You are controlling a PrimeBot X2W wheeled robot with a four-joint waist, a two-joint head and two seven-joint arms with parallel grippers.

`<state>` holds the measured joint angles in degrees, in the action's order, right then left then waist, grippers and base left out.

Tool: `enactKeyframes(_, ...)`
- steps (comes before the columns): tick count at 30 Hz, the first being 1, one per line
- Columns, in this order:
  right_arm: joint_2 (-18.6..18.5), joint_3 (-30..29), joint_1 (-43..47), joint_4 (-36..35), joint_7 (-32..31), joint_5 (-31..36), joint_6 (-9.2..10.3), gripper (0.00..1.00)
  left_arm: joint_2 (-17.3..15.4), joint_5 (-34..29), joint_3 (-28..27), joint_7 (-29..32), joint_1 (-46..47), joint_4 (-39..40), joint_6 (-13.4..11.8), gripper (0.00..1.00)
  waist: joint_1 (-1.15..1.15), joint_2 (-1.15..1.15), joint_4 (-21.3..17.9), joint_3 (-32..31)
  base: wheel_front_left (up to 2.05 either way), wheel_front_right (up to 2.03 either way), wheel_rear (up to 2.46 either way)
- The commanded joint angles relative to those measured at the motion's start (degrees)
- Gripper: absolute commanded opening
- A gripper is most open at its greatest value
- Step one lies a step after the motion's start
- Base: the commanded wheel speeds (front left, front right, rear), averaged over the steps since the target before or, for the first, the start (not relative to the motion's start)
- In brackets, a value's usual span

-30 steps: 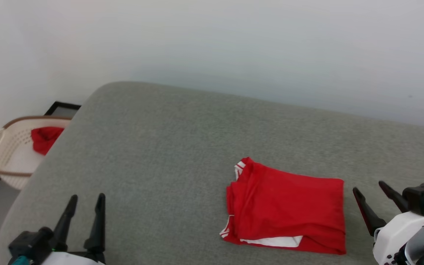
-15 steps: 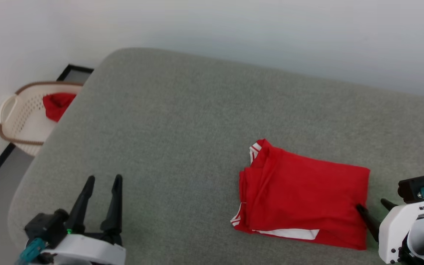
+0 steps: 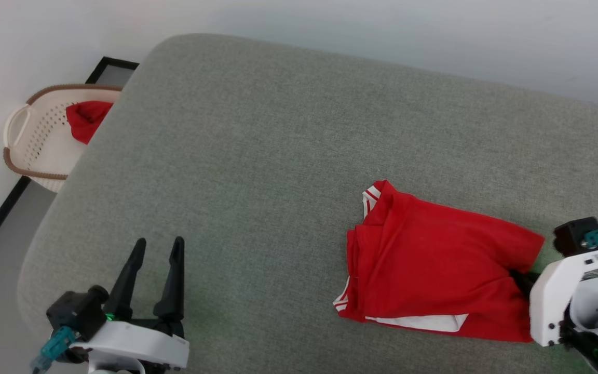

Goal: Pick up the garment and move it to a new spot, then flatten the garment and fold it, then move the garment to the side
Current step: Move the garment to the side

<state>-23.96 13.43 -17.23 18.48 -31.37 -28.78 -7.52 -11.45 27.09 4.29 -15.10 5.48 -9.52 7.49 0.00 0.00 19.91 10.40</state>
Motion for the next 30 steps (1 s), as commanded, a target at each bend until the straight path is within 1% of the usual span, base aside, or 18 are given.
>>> enactKeyframes(1,0.5,1.0,1.2,1.5,-1.4,-0.5,0.07,0.0,0.1,-0.3,-0.1,0.0,0.1,-0.1,0.0,1.0,0.0,0.0,0.0,-0.2,0.0,0.0,0.0)
enactKeyframes(7,-0.6,0.5,-0.8,-0.6,-2.4,-0.8,0.07,0.0,0.1,-0.5,-0.4,0.0,-0.5,-0.2,0.0,1.0,0.0,0.0,-0.7,-1.3,0.0,0.0,0.0)
enactKeyframes(16,-3.9,1.0,-4.2,-3.4,-3.2,0.2,0.07,0.0,-0.3,-1.2,0.1,0.0,-0.6,0.1,0.0,1.0,0.0,0.0,-2.9,-2.4,0.0,0.0,0.0)
enactKeyframes(23,-8.6,2.5,-7.9,-4.3,-2.7,0.4,0.07,0.0,-0.6,-1.5,0.4,0.0,0.8,0.8,0.0,1.0,0.0,0.0,-6.0,-1.8,0.0,0.0,0.0)
enactKeyframes(30,-13.9,4.3,-12.3,-4.6,-1.7,-0.7,0.07,0.0,-0.4,-2.0,0.9,0.0,3.1,1.8,0.0,1.0,0.0,0.0,-10.2,0.8,0.0,0.0,0.0)
